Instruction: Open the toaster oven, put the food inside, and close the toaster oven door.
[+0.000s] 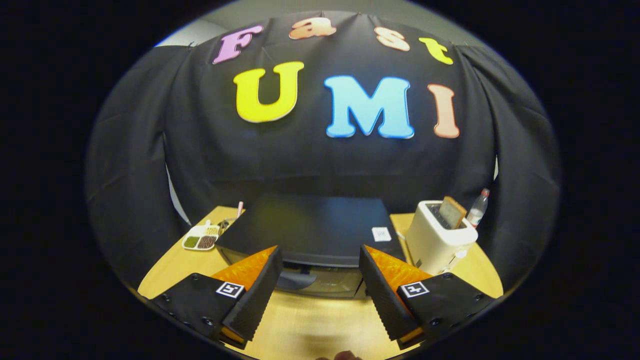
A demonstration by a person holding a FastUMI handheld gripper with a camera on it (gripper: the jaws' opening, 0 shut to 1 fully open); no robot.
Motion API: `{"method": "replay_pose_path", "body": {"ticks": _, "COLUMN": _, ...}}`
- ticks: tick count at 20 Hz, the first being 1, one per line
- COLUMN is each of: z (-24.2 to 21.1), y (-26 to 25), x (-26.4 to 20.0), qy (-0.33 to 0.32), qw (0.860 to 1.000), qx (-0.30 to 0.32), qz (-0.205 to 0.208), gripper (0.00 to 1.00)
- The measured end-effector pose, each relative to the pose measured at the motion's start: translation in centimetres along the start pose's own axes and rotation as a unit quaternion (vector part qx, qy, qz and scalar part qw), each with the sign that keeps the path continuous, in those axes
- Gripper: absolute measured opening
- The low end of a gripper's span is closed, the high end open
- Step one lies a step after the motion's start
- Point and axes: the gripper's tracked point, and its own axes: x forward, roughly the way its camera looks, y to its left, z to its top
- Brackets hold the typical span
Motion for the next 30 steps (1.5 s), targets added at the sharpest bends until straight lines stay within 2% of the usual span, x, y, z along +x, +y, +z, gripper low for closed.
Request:
{"method": "replay_pose_path", "body": {"ticks": 3, "z": 3.7, "y": -3.8, "x": -2.6, "qy": -0.064, "qw": 0.998, "qx": -0.013, "qz": -0.023, "gripper": 0.97}}
{"method": "replay_pose_path", "body": {"ticks": 8, "z": 5.6, "y": -10.0, "x": -7.5, "qy": -0.105, "qw": 0.992, "qx": 0.015, "qz": -0.070, "gripper": 0.97}}
{"method": "replay_pose_path", "body": {"ticks": 18, "z": 1.4, "y": -19.6, "x": -15.1, "qy": -0.090, "qw": 0.981, "qx": 0.012, "qz": -0.174, "gripper": 0.97}}
{"method": "replay_pose_path", "body": {"ticks": 24, "z": 1.1, "y": -20.8, "x": -14.9, "qy": -0.083, "qw": 0.980, "qx": 0.030, "qz": -0.181, "gripper": 0.97}}
{"method": "replay_pose_path", "body": {"ticks": 30, "z": 2.1, "y": -19.4, "x": -13.5, "qy": -0.089, "qw": 0.981, "qx": 0.054, "qz": -0.166, "gripper": 0.97}}
